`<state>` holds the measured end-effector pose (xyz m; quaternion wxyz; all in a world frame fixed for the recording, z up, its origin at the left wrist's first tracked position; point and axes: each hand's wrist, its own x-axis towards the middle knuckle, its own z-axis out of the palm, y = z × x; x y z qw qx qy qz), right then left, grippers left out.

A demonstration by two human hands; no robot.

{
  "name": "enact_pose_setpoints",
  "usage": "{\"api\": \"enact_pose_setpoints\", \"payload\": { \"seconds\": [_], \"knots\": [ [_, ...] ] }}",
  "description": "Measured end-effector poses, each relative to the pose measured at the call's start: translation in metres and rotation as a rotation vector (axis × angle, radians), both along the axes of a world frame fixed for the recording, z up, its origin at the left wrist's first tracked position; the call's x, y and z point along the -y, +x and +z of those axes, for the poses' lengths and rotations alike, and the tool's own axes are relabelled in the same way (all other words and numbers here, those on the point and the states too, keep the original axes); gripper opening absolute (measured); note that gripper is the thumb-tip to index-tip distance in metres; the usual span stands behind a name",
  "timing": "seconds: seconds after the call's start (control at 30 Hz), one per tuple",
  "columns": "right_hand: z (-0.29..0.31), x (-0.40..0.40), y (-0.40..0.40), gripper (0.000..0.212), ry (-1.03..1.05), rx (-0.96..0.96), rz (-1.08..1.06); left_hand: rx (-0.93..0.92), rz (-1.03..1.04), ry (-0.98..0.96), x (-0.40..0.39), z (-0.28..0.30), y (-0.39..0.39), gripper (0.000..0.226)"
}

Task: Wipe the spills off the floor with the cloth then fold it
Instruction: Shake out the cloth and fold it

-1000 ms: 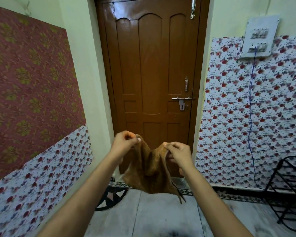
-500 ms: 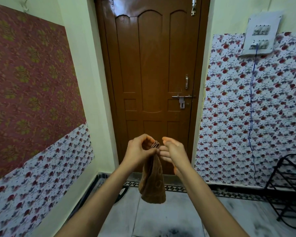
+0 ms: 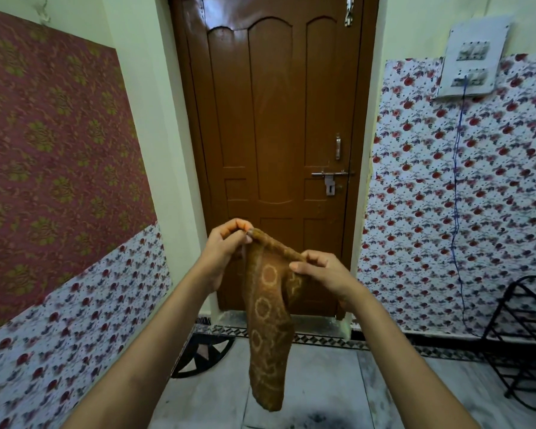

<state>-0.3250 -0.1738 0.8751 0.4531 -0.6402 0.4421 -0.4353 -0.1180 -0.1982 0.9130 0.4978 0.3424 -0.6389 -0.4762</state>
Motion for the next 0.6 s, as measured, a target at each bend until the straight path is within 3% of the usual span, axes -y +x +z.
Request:
{"api": "enact_pose_setpoints", "payload": {
  "seconds": [0.1, 0.2, 0.33, 0.5, 0.6],
  "knots": [
    [0.003, 0.0, -0.002, 0.005, -0.056, 0.204, -0.032, 0.081, 0.009, 0.0, 0.002, 0.0, 0.013, 0.014],
    [0.009, 0.002, 0.004, 0.004, -0.135, 0.233, -0.081, 0.197, 0.019, -0.033, -0.001, 0.003, 0.02, 0.02],
    [0.024, 0.004, 0.006, 0.017, -0.196, 0.193, -0.124, 0.4, -0.054, -0.02, -0.003, 0.013, 0.031, 0.027],
    [0.038, 0.008, 0.009, 0.04, -0.214, -0.086, 0.016, 0.621, -0.228, -0.026, -0.009, 0.03, 0.014, 0.054],
    [0.039, 0.007, 0.01, 0.042, -0.243, -0.06, 0.008, 0.748, -0.195, -0.11, -0.007, 0.027, -0.004, 0.033]
  ]
}}
